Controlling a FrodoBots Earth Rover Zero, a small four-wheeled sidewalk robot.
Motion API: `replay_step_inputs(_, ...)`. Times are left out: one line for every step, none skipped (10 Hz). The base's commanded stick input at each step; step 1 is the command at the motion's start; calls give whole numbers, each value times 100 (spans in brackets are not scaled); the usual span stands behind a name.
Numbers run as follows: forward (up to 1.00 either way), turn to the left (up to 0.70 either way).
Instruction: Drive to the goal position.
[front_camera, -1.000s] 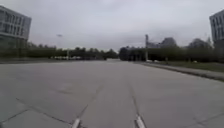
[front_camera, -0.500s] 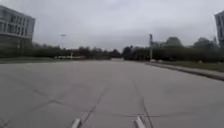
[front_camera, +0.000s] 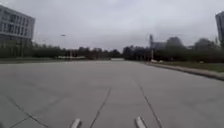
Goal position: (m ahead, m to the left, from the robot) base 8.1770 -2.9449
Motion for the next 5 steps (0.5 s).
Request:
replay_step_inputs(100, 6)
replay_step_inputs(100, 6)
replay_step_inputs(100, 6)
replay_step_inputs(100, 6)
replay_step_inputs(100, 6)
